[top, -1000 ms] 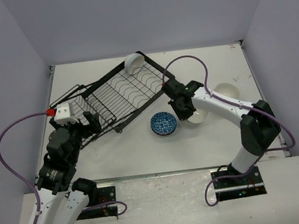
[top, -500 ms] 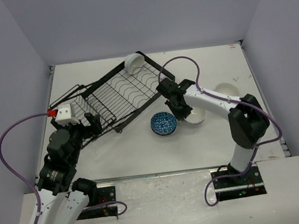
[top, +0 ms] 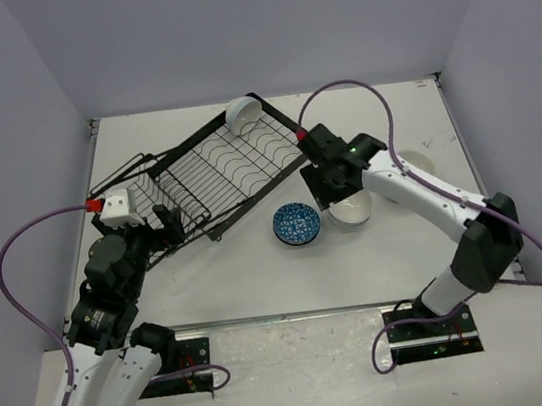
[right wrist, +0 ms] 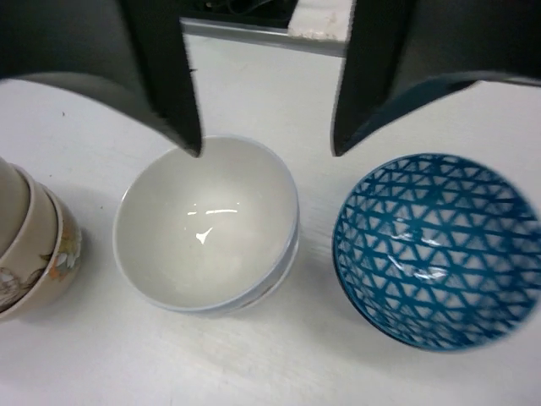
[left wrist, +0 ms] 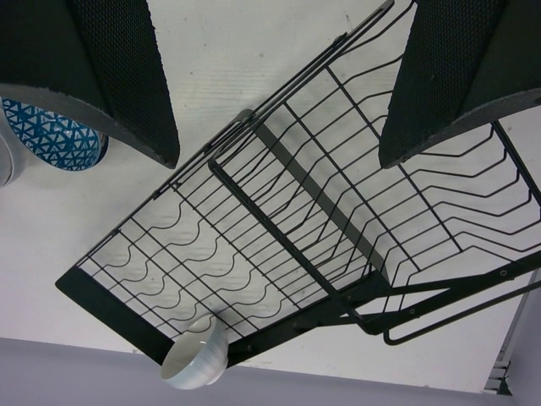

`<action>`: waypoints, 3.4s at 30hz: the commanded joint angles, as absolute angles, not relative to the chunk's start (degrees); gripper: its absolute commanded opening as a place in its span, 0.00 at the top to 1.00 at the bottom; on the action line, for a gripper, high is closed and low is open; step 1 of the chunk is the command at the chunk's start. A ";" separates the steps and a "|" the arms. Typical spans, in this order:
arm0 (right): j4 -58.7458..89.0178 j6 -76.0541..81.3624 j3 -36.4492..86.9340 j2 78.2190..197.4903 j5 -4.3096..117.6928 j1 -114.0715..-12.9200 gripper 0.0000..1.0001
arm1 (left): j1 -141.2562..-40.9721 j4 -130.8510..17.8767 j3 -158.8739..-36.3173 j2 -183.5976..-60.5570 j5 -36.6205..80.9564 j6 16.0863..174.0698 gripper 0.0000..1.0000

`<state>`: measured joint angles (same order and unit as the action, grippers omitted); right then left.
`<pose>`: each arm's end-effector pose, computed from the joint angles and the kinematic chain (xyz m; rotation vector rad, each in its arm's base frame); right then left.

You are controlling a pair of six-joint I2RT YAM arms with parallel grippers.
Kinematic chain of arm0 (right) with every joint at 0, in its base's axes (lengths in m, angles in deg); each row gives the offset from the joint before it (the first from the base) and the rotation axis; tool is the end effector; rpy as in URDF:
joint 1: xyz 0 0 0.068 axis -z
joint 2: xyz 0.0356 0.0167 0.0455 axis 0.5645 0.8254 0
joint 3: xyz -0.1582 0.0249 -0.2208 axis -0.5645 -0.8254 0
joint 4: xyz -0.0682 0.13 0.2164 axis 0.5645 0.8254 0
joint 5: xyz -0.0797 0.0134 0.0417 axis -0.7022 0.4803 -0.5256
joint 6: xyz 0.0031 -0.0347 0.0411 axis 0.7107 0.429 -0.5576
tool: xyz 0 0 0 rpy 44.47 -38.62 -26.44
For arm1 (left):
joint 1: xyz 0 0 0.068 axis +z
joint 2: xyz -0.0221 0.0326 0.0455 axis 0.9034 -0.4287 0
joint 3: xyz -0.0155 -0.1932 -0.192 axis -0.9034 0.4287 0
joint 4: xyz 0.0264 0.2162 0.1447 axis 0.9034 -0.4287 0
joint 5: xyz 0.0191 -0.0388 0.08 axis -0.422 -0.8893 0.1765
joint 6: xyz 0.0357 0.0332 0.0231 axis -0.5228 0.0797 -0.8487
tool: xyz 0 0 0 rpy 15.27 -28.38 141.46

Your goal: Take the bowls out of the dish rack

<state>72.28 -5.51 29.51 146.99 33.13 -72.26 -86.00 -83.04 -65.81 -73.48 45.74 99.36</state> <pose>0.2532 0.1847 0.2923 -0.4604 2.6369 -0.1040 0.1105 -0.0331 0.3280 -0.1097 1.7564 -0.2387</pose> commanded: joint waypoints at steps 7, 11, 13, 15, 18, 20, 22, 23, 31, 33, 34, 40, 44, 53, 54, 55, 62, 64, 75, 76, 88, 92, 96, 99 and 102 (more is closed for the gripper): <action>40.42 -8.08 28.54 135.95 50.61 -70.67 0.01 | -85.62 -81.00 -65.68 -74.00 47.39 98.62 0.00; 21.89 -24.32 27.48 142.45 57.19 -66.29 0.01 | -85.62 -81.09 -65.68 -74.88 47.83 98.70 0.00; 15.03 -36.51 28.44 148.93 63.43 -63.91 0.01 | -85.62 -81.09 -65.77 -75.15 47.83 98.70 0.00; 10.52 -47.86 29.94 153.52 68.38 -61.71 0.01 | -85.62 -81.00 -65.68 -75.24 47.83 98.70 0.00; 1.81 -53.44 29.07 158.72 68.22 -61.79 0.01 | -85.62 -81.00 -65.59 -75.23 48.27 98.79 0.00; -1.80 -53.20 25.82 156.98 65.42 -62.75 0.01 | -85.62 -80.92 -65.68 -76.29 48.45 98.88 0.00; -1.46 -50.13 23.97 154.52 57.42 -63.37 0.01 | -85.62 -81.26 -66.99 -78.47 48.27 99.58 0.00; -0.50 -49.16 23.53 153.38 55.92 -63.55 0.01 | -85.62 -81.27 -67.69 -79.36 47.23 100.89 0.00; 18.71 -35.89 17.03 133.70 35.81 -64.43 0.01 | -89.21 -87.95 -88.14 -107.35 46.93 104.51 0.00; 22.25 -32.12 13.34 127.13 34.47 -64.17 0.01 | -93.52 -89.35 -94.72 -113.00 53.61 103.19 0.00; 23.41 -31.06 11.94 124.82 34.55 -63.99 0.01 | -94.49 -89.87 -97.38 -119.21 54.85 102.32 0.00; 25.87 -23.68 -0.55 107.52 42.80 -60.30 0.01 | -96.25 -93.04 -121.28 -143.55 56.96 89.84 0.00; 28.78 -22.87 -6.07 102.05 44.21 -60.30 0.01 | -99.59 -92.88 -137.46 -159.23 69.95 74.57 0.00; 28.96 -23.76 -8.91 100.72 47.03 -60.21 0.01 | -99.77 -73.74 -143.74 -176.04 77.89 55.91 0.00; 28.69 -23.67 -8.99 100.81 47.20 -60.30 0.01 | -99.77 -72.14 -143.12 -176.74 77.37 55.38 0.00; 28.78 -23.58 -9.00 100.98 47.47 -60.30 0.01 | -99.86 -69.86 -142.24 -177.01 76.41 53.63 0.00; 27.03 -23.58 -8.91 103.44 50.63 -60.30 0.01 | -99.16 -59.65 -145.92 -185.61 77.80 44.49 0.02; 26.23 -23.67 -9.26 103.79 51.59 -60.30 0.01 | -98.89 -55.19 -146.88 -186.94 78.68 41.50 0.04; 22.54 -24.28 -10.22 104.59 57.48 -60.21 0.01 | -96.96 -48.75 -154.71 -194.94 77.54 36.48 0.31; 21.84 -24.28 -10.40 104.50 57.92 -60.30 0.01 | -96.70 -48.75 -154.97 -195.55 77.10 36.48 0.32; 20.43 -23.75 -10.67 105.64 60.21 -60.30 0.01 | -95.29 -47.96 -155.24 -197.40 74.64 37.27 0.53; 20.25 -23.67 -10.66 105.73 60.21 -60.30 0.01 | -95.46 -48.04 -155.68 -198.02 74.64 37.44 0.68; 20.08 -23.67 -10.66 105.55 60.30 -60.30 0.01 | -95.64 -47.87 -155.33 -198.02 74.55 37.62 0.82; 19.90 -23.67 -10.84 105.29 60.39 -60.30 0.01 | -95.64 -46.47 -154.37 -197.93 74.81 36.74 0.91; 19.73 -23.49 -10.67 105.38 60.74 -60.30 0.01 | -95.90 -43.74 -152.96 -197.93 75.60 34.91 1.00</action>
<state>22.59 -24.49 -10.47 105.64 59.20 -60.24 -95.27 -48.04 -153.08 -198.06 75.99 36.82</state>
